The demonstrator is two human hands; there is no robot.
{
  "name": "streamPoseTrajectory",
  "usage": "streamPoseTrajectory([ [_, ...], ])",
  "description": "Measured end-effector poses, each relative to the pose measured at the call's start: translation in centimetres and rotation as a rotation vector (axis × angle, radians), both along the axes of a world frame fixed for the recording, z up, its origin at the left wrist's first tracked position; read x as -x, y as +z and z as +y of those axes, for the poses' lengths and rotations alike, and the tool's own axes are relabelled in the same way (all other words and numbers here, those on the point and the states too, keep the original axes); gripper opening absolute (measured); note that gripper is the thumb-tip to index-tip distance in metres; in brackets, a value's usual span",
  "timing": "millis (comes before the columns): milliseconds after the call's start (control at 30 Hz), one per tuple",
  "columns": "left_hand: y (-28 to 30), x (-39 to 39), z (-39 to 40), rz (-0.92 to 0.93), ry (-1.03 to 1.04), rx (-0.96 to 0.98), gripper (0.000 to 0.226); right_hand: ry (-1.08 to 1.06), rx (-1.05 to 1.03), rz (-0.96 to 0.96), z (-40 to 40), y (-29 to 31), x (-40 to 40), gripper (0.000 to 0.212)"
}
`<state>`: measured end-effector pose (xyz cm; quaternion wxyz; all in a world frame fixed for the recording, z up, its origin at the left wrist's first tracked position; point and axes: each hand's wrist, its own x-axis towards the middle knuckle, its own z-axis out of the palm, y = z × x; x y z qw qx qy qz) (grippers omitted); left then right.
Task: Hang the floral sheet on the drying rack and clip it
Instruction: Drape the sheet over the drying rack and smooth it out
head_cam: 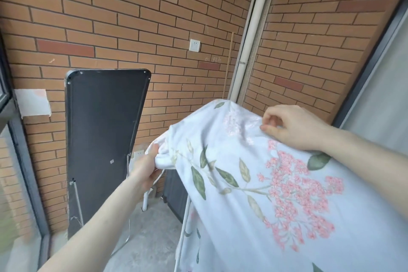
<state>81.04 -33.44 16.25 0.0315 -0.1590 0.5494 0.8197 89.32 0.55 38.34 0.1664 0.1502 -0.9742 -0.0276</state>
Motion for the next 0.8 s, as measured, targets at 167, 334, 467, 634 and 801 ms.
streamPoseTrajectory([
  [167,-4.4,-0.8,2.1,-0.098,-0.023,-0.196,0.059,-0.118,0.092,0.024,0.6,-1.8,0.8,0.018],
  [334,-4.0,-5.0,6.9,0.066,-0.278,-0.793,0.060,-0.202,0.133,0.037,1.4,-2.7,0.8,0.016],
  [467,-3.6,-6.2,9.1,0.093,-0.443,-0.824,0.049,-0.228,0.127,0.060,1.3,-2.9,0.6,0.023],
  [634,-2.1,-6.4,10.1,0.233,-0.552,-0.451,0.036,-0.068,0.143,0.316,-3.7,-6.4,-3.6,0.048],
  [801,-2.3,-5.8,9.7,0.421,-0.528,-0.107,0.031,-0.049,0.370,0.007,-7.2,-17.3,-7.6,0.058],
])
